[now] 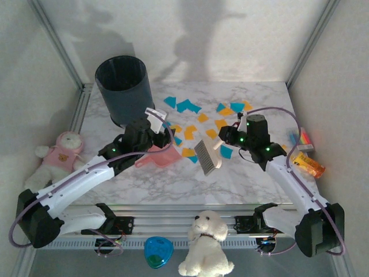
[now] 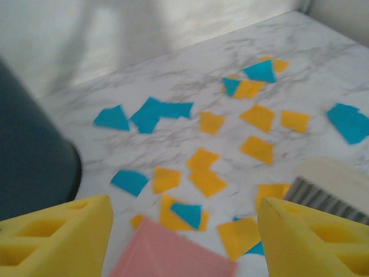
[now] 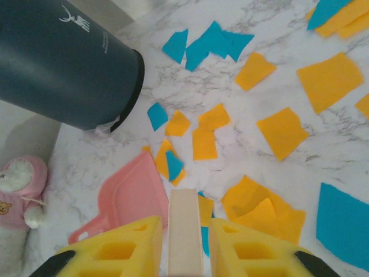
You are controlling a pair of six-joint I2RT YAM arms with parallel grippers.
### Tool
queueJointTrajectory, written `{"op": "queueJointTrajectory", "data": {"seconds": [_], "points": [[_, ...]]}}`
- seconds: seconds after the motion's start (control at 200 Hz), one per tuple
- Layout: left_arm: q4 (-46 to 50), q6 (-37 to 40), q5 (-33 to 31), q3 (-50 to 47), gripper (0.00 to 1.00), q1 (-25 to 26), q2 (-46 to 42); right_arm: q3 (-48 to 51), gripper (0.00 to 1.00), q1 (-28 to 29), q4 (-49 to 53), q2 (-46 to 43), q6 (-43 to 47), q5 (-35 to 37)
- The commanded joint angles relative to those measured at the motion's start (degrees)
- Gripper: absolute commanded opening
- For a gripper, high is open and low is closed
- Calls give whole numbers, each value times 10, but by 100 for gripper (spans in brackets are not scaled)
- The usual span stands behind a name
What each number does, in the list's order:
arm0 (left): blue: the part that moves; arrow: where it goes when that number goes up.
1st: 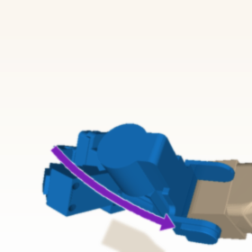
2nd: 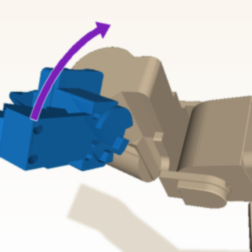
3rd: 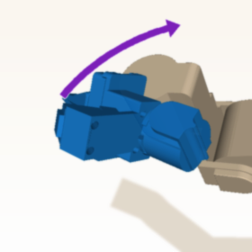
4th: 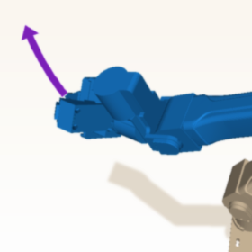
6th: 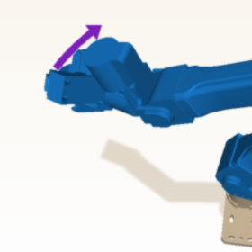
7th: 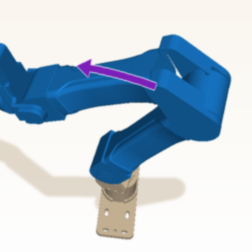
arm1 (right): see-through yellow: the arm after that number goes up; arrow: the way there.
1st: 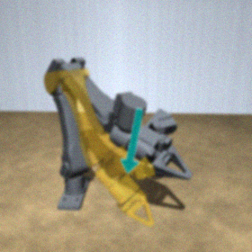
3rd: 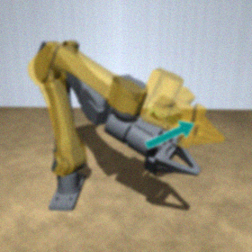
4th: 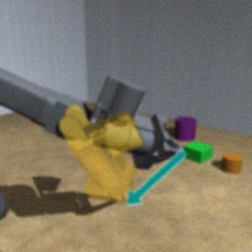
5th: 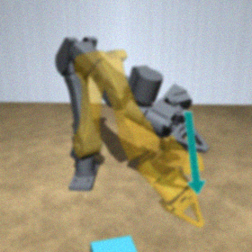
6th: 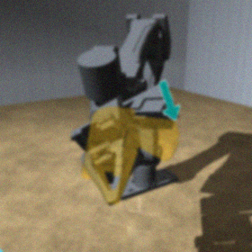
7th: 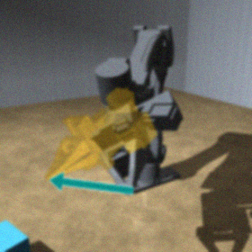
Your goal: Sweep away the paper scraps from the table
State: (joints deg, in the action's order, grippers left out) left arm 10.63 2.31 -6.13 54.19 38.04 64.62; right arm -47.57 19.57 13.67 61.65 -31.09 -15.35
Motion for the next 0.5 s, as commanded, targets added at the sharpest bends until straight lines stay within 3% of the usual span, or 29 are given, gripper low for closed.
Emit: {"op": "queueJointTrajectory", "data": {"seconds": [0.0, 0.22, 0.496], "points": [[124, -5, -14, 19, 69, -14, -4, -24, 0, -5, 25, -23, 25, 26], [260, 28, -9, 36, 73, -28, 10, -25, 0, -18, 44, -35, 34, 29], [288, 86, 11, 14, 77, -44, 44, -20, 0, -29, 55, -49, 39, 27]]}}
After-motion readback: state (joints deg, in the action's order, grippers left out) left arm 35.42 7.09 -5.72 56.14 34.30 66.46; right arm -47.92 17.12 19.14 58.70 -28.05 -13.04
